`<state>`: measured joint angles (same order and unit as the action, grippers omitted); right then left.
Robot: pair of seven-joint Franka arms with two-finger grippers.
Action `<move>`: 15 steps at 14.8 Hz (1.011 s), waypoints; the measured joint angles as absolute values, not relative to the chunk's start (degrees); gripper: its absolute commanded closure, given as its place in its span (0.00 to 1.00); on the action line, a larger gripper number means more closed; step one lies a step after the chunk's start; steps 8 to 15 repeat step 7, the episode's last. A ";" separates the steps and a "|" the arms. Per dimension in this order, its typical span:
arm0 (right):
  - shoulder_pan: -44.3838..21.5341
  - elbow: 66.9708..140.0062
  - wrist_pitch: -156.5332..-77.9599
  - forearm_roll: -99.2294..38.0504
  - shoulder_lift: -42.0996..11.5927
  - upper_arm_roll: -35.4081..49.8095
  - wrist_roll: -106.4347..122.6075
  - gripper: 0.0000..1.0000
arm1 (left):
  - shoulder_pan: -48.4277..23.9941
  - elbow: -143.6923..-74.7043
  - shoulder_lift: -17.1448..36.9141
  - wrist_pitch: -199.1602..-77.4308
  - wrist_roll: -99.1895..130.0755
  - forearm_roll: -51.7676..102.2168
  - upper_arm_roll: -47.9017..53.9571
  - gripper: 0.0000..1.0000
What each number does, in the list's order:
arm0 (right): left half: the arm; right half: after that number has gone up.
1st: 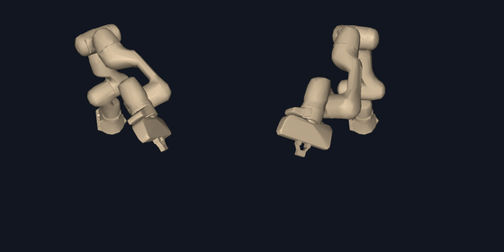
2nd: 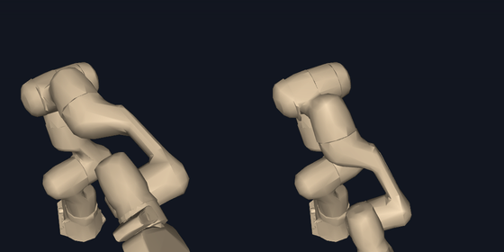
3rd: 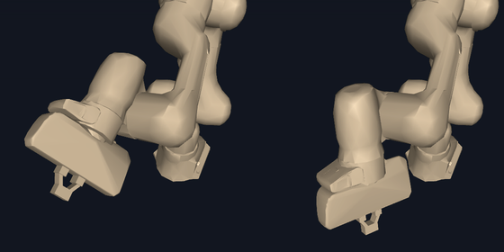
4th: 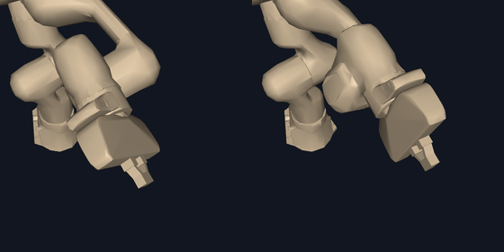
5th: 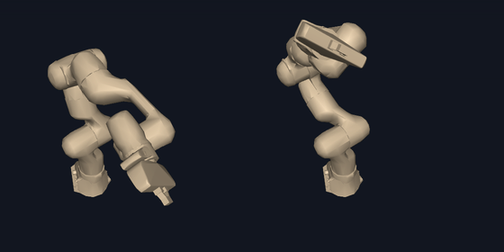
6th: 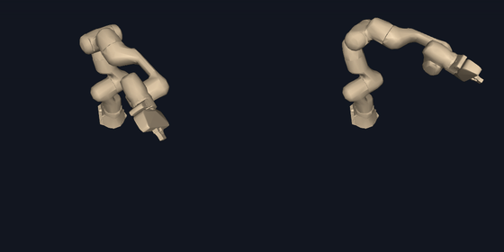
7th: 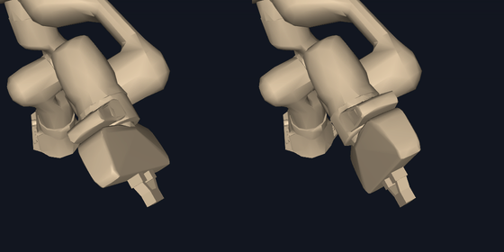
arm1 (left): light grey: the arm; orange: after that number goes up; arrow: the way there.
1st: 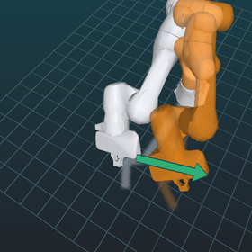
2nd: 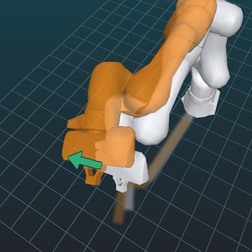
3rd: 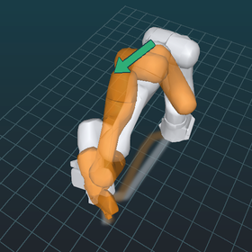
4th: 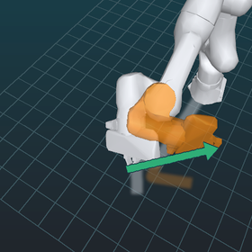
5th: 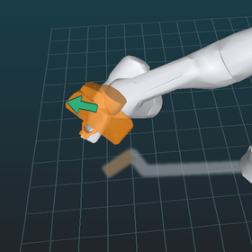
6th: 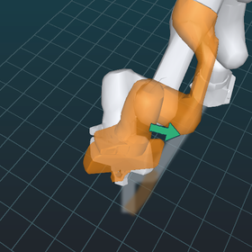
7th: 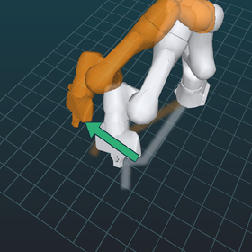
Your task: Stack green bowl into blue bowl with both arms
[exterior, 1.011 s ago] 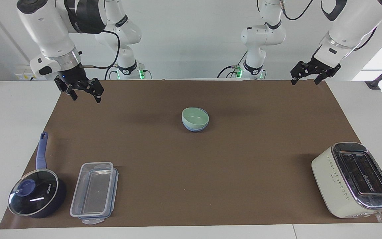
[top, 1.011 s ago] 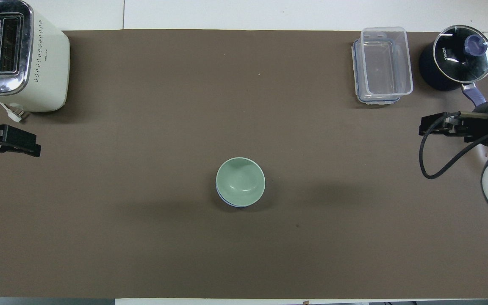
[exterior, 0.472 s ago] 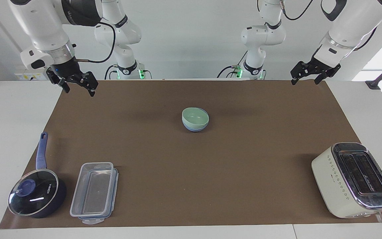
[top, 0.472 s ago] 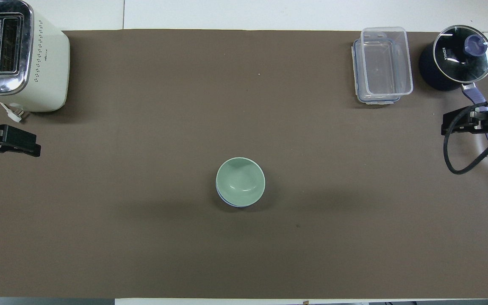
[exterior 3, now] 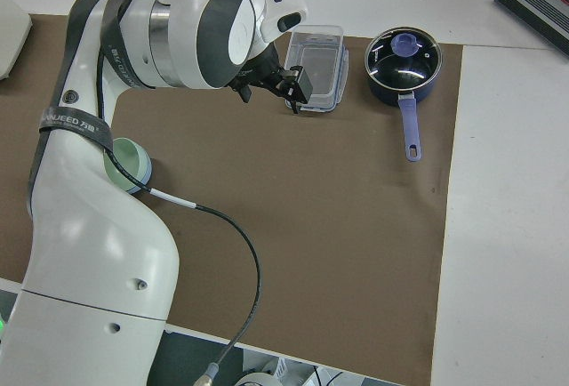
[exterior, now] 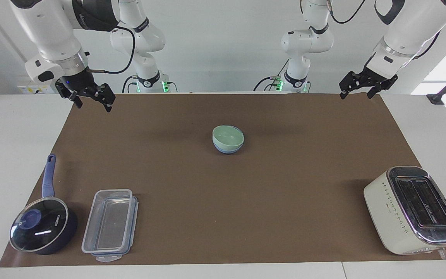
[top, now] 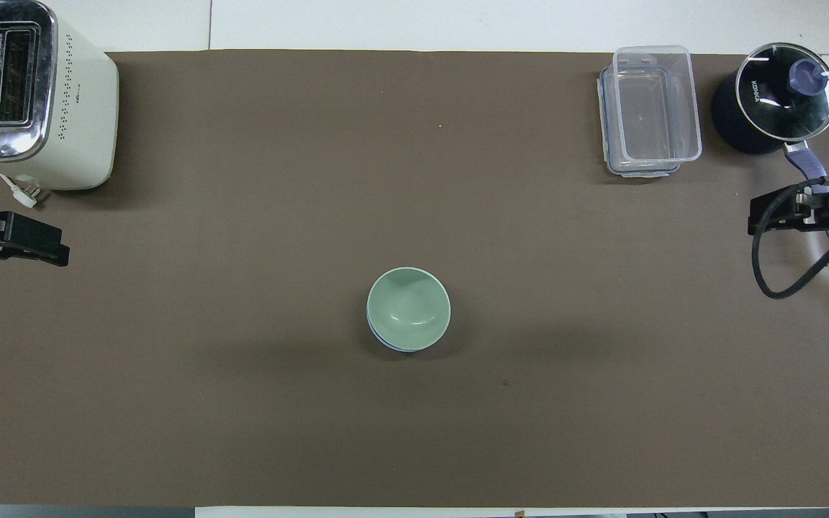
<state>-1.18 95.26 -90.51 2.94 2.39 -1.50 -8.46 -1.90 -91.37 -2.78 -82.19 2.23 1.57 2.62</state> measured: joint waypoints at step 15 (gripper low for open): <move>-1.16 95.35 -90.17 1.98 2.56 -1.39 -5.47 0.00 | -1.90 -91.37 -2.78 -82.19 2.23 1.57 2.62 0.00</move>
